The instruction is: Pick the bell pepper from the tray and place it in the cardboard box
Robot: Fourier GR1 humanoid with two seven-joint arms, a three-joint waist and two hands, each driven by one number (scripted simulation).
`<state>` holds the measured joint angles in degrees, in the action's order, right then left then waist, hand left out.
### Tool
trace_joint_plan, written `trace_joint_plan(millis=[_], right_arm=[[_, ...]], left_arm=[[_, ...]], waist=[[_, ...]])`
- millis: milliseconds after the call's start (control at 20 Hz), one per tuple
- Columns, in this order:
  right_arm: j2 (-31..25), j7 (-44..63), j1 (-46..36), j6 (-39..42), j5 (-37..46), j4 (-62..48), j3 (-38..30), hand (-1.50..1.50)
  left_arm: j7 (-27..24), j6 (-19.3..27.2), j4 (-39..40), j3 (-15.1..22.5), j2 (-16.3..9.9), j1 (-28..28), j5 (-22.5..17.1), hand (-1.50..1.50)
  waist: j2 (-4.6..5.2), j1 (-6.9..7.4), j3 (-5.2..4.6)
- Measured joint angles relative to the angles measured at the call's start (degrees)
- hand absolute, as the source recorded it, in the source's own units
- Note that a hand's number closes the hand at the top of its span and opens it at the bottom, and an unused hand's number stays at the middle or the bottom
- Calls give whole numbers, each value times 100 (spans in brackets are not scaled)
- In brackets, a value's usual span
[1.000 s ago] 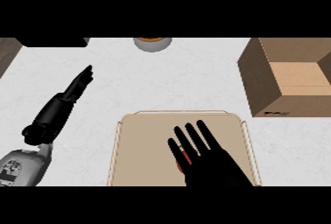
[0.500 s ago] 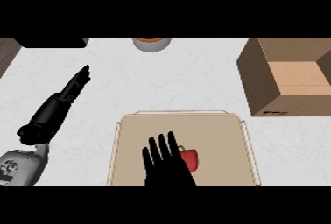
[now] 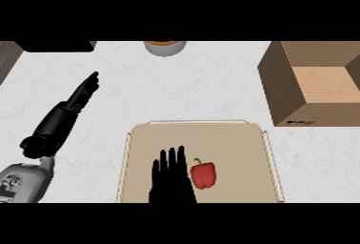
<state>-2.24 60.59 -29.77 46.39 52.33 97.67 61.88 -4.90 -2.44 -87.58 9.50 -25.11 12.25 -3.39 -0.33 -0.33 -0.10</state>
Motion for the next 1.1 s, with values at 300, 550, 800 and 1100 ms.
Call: trace_joint_plan(millis=[300, 550, 800, 1100], right_arm=[[84, -5, 80, 165, 367, -121, -63, -150], [118, -75, 86, 283, 644, -424, -150, -150], [140, -100, 354, 327, 1050, -514, -72, -150], [146, -382, 523, 366, 1436, -743, -339, -150]], left_arm=[[-28, -27, -4, -46, 73, -34, 77, 0], [69, -85, 24, -77, 167, 105, 99, 0], [-25, -139, 37, -120, 219, 8, 187, 0], [-6, -326, 102, -330, 243, 95, 247, 0]], waist=[[11, 31, 4], [20, 37, 6], [22, 39, 8], [29, 38, 9]])
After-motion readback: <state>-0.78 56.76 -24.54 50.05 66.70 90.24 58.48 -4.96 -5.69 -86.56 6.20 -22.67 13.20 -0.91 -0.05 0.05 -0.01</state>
